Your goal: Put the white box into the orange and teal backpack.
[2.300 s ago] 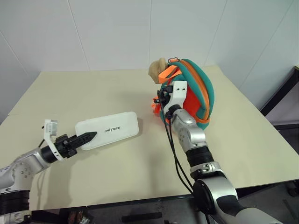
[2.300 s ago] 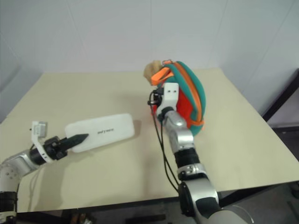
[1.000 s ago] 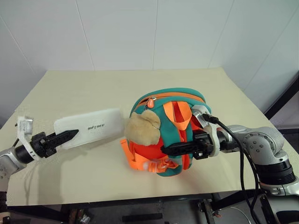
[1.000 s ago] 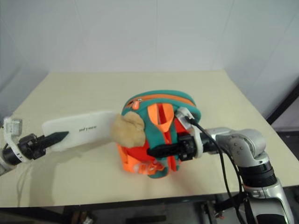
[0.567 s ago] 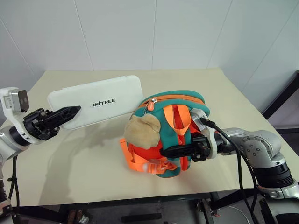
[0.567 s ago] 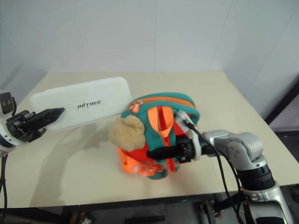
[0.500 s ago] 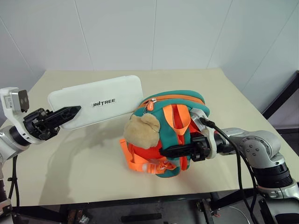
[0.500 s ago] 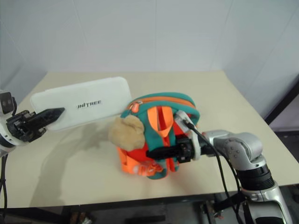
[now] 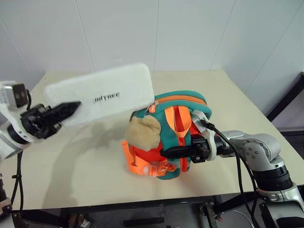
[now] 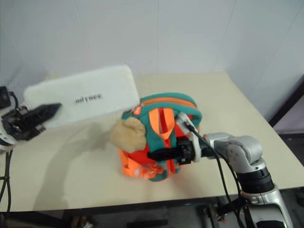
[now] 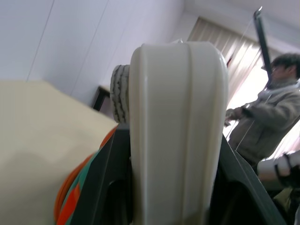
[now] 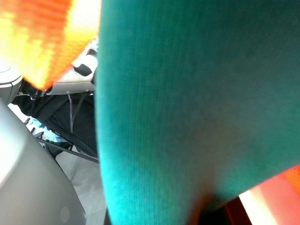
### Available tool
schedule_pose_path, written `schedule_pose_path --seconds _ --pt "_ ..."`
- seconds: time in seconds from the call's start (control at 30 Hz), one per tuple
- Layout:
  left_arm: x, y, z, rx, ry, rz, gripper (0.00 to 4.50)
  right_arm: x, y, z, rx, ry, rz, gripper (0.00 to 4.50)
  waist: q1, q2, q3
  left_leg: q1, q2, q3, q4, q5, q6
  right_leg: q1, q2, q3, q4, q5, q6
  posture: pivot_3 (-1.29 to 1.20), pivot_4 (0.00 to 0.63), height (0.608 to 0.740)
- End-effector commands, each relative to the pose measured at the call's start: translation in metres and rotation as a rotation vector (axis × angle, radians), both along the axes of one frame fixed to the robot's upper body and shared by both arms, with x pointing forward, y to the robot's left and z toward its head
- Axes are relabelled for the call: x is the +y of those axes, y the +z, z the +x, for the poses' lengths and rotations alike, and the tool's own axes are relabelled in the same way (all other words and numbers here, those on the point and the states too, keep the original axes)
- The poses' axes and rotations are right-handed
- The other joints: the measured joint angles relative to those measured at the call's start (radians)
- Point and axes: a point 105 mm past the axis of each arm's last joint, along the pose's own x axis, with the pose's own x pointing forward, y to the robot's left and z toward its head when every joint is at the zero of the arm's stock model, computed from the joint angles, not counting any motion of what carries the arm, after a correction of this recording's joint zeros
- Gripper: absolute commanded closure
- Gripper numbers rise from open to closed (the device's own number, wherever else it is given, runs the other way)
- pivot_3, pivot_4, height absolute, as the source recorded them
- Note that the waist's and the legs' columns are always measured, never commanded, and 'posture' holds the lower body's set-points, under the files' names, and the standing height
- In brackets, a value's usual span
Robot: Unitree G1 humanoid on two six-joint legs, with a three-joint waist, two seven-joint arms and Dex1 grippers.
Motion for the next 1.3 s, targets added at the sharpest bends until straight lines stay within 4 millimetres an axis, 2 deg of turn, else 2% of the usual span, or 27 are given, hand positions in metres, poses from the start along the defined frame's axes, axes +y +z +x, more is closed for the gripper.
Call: schedule_pose_path --seconds 0.03,0.33,0.77,0.87,0.97,1.03,1.3 --pt "-0.005 0.000 0.000 -0.085 0.030 0.121 3.15 0.003 0.005 -0.003 -0.027 0.019 0.014 4.11 0.002 0.000 0.000 0.000 0.000 0.000 0.000 0.000 0.000 0.000 0.000 0.000 0.000 0.000 0.000 0.00 0.150 0.740" --pt "0.005 -0.010 0.009 -0.165 0.094 0.298 3.15 0.002 0.003 -0.003 -0.027 0.008 0.012 4.11 0.002 0.000 0.000 0.000 0.000 0.000 0.000 0.000 0.000 0.000 0.000 0.000 -0.001 0.001 -0.001 0.00 0.150 0.740" --pt "0.034 -0.015 0.003 -0.063 0.110 0.434 3.15 0.003 0.001 -0.002 -0.025 0.006 0.016 4.11 0.001 0.000 0.000 0.000 0.001 0.001 -0.001 -0.001 0.001 0.000 0.000 0.000 -0.002 0.001 -0.001 0.00 0.150 0.740" --pt "0.034 -0.031 0.002 -0.021 0.086 0.514 3.15 0.003 0.001 -0.001 -0.025 0.004 0.017 4.11 0.001 0.000 0.000 -0.001 0.001 0.001 -0.001 -0.001 0.001 0.000 0.000 0.000 -0.002 0.001 -0.001 0.00 0.150 0.740" --pt "0.020 -0.038 0.008 -0.054 0.043 0.519 3.15 0.003 0.001 -0.001 -0.023 0.003 0.019 4.11 0.003 0.000 0.000 0.000 0.001 0.002 -0.001 -0.001 0.001 0.000 0.000 0.000 -0.002 0.001 -0.002 0.00 0.150 0.740" --pt "0.002 -0.038 0.013 -0.101 -0.004 0.519 3.15 0.004 0.001 0.000 -0.024 0.005 0.020 4.11 0.009 0.000 0.000 0.000 0.001 0.002 -0.001 -0.002 0.001 0.000 0.000 0.000 -0.002 0.001 -0.002 0.00 0.150 0.740" --pt "-0.045 -0.022 0.028 -0.227 -0.102 0.507 3.15 0.006 0.001 0.000 -0.027 0.006 0.025 4.11 0.027 0.000 0.000 -0.001 0.001 0.002 0.000 -0.002 0.001 0.000 0.002 0.001 -0.002 0.001 -0.001 0.00 0.150 0.740"
